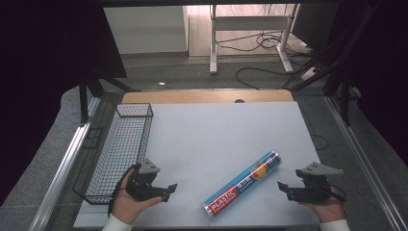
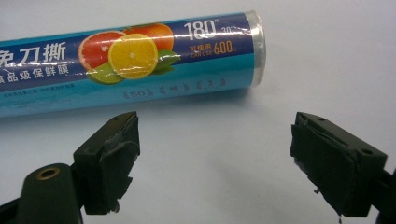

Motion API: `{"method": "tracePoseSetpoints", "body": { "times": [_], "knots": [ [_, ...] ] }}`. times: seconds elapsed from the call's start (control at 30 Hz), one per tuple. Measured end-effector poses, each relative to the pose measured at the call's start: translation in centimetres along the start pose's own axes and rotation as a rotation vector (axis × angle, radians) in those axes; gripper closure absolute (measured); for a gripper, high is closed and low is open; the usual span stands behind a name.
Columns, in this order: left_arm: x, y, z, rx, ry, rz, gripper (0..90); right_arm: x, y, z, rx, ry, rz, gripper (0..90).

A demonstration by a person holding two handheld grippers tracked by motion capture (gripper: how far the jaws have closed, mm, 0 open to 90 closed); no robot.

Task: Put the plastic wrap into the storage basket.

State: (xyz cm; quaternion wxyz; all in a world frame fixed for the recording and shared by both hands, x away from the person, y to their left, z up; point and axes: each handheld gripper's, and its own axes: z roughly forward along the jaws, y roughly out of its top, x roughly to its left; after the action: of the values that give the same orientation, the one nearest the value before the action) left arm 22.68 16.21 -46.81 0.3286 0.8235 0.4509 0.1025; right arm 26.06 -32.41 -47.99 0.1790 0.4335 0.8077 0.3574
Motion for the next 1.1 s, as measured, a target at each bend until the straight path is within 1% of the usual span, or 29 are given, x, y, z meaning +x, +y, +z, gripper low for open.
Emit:
{"method": "tracePoseSetpoints", "body": {
  "times": [0.1, 0.13, 0.33, 0.53, 0.7, 0.9, 0.93, 0.97, 1.1],
  "knots": [
    [-0.2, 0.2, 0.2, 0.005, -0.003, -0.016, 14.5, -0.1, 0.0, 0.1, 0.005, -0.004, 0.005, 16.4],
    [-0.3, 0.3, 0.3, 0.008, -0.005, -0.016, 14.6, -0.2, -0.1, 0.1, 0.006, -0.003, 0.005, 16.4],
    [-1.3, 1.1, 0.7, 0.006, -0.033, 0.012, 15.0, -0.3, -0.1, 0.1, 0.004, -0.006, 0.006, 16.4],
    [-2.7, 2.8, 1.1, -0.001, -0.060, 0.051, 16.0, -0.4, -0.2, 0.0, 0.004, -0.010, 0.010, 16.3],
    [-3.8, 3.8, 1.7, 0.004, -0.076, 0.062, 16.0, -0.4, -0.2, 0.0, -0.007, -0.017, 0.003, 16.3],
    [-5.1, 5.4, 2.1, 0.017, -0.098, 0.091, 16.0, -0.4, -0.2, 0.1, -0.004, -0.021, 0.002, 16.2],
    [-5.1, 5.4, 2.1, 0.017, -0.098, 0.091, 15.9, -0.4, -0.2, 0.1, -0.004, -0.021, 0.002, 16.2],
    [-5.6, 6.1, 2.4, 0.023, -0.109, 0.102, 16.0, -0.4, -0.2, 0.1, -0.003, -0.023, 0.003, 16.3],
    [-6.6, 7.4, 3.0, 0.027, -0.127, 0.119, 16.3, -0.4, -0.2, 0.1, -0.002, -0.026, 0.007, 16.2]
  ]
}}
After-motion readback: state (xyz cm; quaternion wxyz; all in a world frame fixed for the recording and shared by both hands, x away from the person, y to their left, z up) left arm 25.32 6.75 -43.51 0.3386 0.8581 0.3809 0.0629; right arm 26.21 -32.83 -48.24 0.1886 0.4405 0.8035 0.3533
